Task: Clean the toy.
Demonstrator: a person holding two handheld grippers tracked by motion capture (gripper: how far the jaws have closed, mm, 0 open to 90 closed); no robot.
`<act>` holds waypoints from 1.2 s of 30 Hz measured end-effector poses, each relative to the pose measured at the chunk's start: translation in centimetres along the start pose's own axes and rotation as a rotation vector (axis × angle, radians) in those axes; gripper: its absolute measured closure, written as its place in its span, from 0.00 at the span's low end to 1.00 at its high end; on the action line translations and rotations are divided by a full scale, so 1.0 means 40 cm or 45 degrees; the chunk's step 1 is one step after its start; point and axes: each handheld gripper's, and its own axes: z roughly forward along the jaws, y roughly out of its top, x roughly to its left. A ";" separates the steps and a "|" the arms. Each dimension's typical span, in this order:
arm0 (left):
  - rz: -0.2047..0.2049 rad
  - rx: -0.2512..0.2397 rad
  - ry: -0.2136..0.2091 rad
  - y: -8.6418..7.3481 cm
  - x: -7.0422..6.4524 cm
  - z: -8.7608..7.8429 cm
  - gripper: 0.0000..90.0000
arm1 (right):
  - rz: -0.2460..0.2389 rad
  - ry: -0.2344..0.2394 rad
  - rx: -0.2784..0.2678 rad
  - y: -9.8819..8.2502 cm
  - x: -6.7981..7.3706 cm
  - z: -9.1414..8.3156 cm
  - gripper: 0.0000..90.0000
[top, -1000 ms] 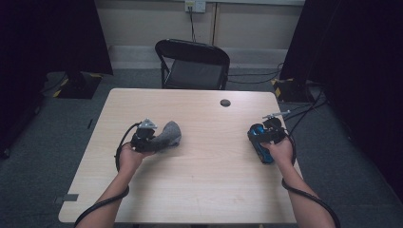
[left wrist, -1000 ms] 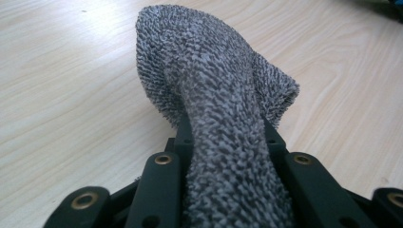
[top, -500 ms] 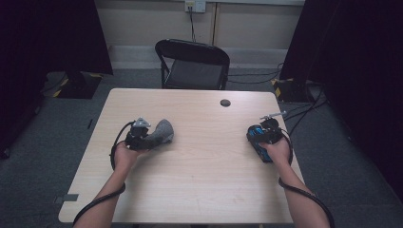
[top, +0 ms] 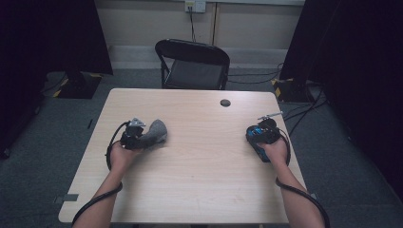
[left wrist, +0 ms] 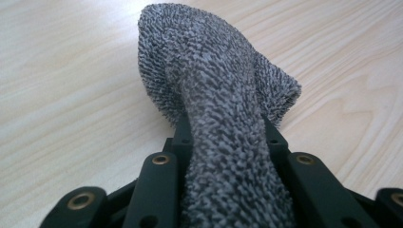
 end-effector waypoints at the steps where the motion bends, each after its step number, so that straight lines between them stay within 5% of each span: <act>1: -0.012 -0.001 -0.002 -0.002 0.003 0.001 0.76 | 0.003 0.002 0.002 0.000 -0.001 0.000 0.29; 16: -0.057 0.035 -0.002 -0.016 0.030 0.009 0.73 | -0.007 -0.012 0.001 -0.002 0.002 0.013 0.28; 36: -0.047 0.049 0.009 -0.015 0.037 0.017 0.64 | -0.036 -0.035 0.006 0.001 0.007 0.018 0.28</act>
